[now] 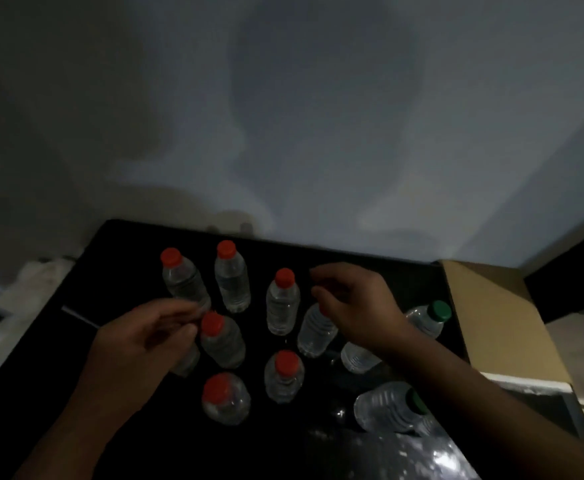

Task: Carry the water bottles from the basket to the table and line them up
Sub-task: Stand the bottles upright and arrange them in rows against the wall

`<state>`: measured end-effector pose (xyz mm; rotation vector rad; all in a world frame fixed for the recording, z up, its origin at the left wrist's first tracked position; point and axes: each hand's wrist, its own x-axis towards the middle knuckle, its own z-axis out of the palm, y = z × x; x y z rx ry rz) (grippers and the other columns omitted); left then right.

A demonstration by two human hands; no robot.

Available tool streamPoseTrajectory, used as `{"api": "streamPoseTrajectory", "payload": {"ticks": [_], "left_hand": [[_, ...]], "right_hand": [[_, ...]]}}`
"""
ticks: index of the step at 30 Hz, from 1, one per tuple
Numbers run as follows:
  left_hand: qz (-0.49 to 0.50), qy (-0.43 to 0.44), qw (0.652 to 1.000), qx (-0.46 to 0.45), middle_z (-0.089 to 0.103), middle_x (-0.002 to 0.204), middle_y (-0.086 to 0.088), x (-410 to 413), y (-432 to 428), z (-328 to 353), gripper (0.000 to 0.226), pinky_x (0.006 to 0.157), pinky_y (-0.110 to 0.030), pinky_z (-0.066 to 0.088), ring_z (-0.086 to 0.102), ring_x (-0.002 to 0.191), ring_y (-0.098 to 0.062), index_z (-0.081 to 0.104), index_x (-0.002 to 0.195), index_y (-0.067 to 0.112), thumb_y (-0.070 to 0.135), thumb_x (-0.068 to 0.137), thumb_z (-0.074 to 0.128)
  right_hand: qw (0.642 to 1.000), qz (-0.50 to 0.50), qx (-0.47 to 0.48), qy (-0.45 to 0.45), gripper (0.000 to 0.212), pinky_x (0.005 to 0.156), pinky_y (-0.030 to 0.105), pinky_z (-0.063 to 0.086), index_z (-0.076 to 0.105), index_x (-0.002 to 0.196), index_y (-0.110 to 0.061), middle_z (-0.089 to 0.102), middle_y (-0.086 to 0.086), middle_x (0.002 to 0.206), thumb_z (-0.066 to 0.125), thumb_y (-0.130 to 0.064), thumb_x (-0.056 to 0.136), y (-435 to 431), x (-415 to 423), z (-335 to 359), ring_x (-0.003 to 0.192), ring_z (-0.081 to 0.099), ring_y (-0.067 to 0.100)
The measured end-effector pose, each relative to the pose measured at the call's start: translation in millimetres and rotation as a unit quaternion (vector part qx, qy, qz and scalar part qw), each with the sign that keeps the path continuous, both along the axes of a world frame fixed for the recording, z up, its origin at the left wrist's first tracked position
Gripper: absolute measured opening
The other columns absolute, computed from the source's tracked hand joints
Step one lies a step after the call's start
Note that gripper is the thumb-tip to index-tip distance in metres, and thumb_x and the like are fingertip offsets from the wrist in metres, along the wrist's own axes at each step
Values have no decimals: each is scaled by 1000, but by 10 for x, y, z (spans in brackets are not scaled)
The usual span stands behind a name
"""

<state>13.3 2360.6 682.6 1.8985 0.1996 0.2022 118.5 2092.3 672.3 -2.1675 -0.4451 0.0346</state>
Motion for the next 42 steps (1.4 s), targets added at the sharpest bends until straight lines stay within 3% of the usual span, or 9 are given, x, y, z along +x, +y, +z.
{"api": "streamPoseTrajectory", "payload": {"ticks": [4, 7, 11, 13, 16, 21, 29, 36, 42], "left_hand": [[-53, 8, 998, 42, 73, 95, 17, 455, 399, 90, 43, 70, -10, 54, 68, 78, 1, 71, 85, 52, 15, 69, 87], [-95, -13, 984, 148, 68, 99, 22, 857, 527, 187, 30, 76, -7, 49, 64, 82, 9, 64, 85, 62, 48, 63, 78], [-147, 8, 974, 171, 61, 91, 26, 1423, 484, 93, 38, 72, -1, 43, 56, 78, 25, 61, 82, 48, 20, 72, 84], [-194, 15, 956, 218, 60, 95, 27, 1667, 490, -15, 33, 77, -1, 43, 56, 82, 20, 65, 93, 42, 39, 67, 84], [-286, 61, 900, 324, 60, 108, 22, 1959, 561, -204, 61, 91, -16, 44, 56, 103, 5, 68, 116, 29, 51, 61, 81], [-363, 70, 852, 371, 63, 84, 14, 2159, 561, -437, 36, 71, -28, 49, 59, 76, -2, 62, 90, 29, 40, 62, 83], [-370, 55, 867, 330, 64, 74, 8, 2273, 546, -620, 30, 65, -32, 51, 61, 70, -8, 59, 76, 20, 27, 60, 84], [-374, 65, 851, 362, 60, 72, 8, 2431, 445, -577, 32, 63, -32, 49, 59, 69, -12, 55, 73, 20, 33, 60, 82], [-335, 65, 875, 344, 62, 75, 8, 2782, 345, -557, 35, 65, -35, 52, 60, 71, -14, 56, 72, 23, 38, 56, 83]], "right_hand": [[997, 5, -82, -7, 36, 94, 31, 53, 67, 120, -13, 70, 2, 116, 72, -23, 86, 250, 213, 13, 103, 67, 12], [990, 23, -138, 13, 37, 90, 34, 53, 66, 121, -15, 70, 4, 114, 69, -29, 88, 411, 334, -12, 100, 67, 15], [983, 42, -175, 42, 26, 82, 36, 53, 69, 108, -11, 72, 5, 99, 70, -21, 84, 527, 499, -133, 89, 67, 17], [979, 44, -185, 72, 27, 80, 31, 53, 69, 107, -15, 72, 0, 97, 72, -20, 81, 533, 544, -179, 87, 67, 13], [974, 45, -201, 99, 35, 77, 26, 51, 66, 109, -18, 69, -2, 95, 76, -22, 75, 531, 593, -239, 85, 65, 12], [971, 25, -203, 124, 41, 74, 27, 52, 62, 106, -22, 65, -6, 92, 82, -27, 70, 537, 647, -289, 83, 64, 12], [964, 44, -216, 147, 33, 71, 24, 52, 63, 99, -24, 63, -11, 87, 80, -27, 71, 552, 754, -322, 80, 62, 8], [962, 20, -240, 132, 24, 75, 32, 56, 68, 91, -24, 70, -6, 88, 78, -29, 70, 536, 1007, -191, 81, 66, 9], [965, 8, -245, 91, 31, 77, 31, 54, 66, 98, -22, 70, -2, 96, 81, -30, 73, 548, 1389, -181, 88, 65, 15]]}}
